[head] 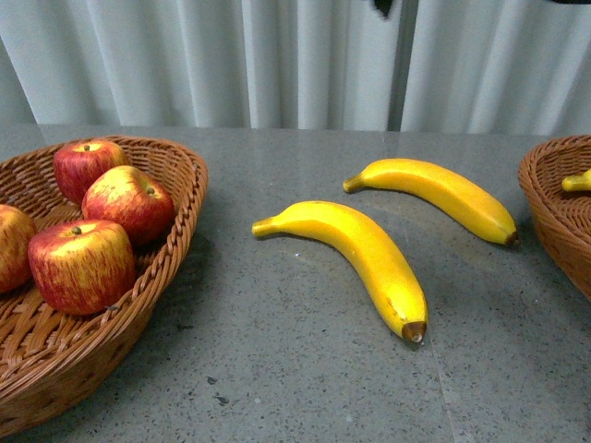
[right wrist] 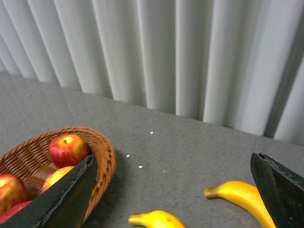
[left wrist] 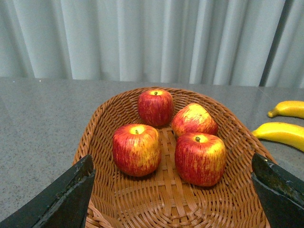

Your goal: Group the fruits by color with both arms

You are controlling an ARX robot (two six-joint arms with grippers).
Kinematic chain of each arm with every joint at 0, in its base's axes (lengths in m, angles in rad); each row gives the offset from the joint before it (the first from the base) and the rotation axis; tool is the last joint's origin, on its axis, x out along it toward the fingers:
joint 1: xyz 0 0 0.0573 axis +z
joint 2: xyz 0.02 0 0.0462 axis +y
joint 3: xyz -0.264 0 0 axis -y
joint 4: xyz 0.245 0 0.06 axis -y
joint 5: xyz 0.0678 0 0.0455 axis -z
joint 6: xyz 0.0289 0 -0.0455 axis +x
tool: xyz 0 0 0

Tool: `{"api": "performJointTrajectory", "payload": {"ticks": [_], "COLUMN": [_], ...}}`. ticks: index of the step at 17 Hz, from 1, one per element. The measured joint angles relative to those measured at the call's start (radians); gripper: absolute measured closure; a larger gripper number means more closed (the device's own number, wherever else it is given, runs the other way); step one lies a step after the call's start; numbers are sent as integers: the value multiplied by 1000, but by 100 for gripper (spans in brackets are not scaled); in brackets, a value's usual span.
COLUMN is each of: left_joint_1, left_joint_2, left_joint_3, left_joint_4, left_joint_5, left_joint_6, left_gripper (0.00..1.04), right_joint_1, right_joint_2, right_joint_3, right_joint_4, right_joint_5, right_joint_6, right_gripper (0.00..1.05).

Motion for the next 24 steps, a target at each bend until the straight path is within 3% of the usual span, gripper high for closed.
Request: {"api": "performJointTrajectory", "payload": {"ticks": [4,12,24], "left_joint_1": [0,0,0], "left_joint_2": [0,0,0], "left_joint_3": [0,0,0], "left_joint_4": [0,0,0], "left_joint_5": [0,0,0], "left_joint_6": [0,0,0], "left_gripper": [7,7,7], "right_joint_1": [71,21,-28], "right_joint_2": [150,327,403], "right_joint_3": [149,248,238], "right_joint_4": [-184,-465,-535], "right_joint_5": [23,56,63], "right_joint_6": [-53,-116,-122], "right_gripper": [7,7,7]}}
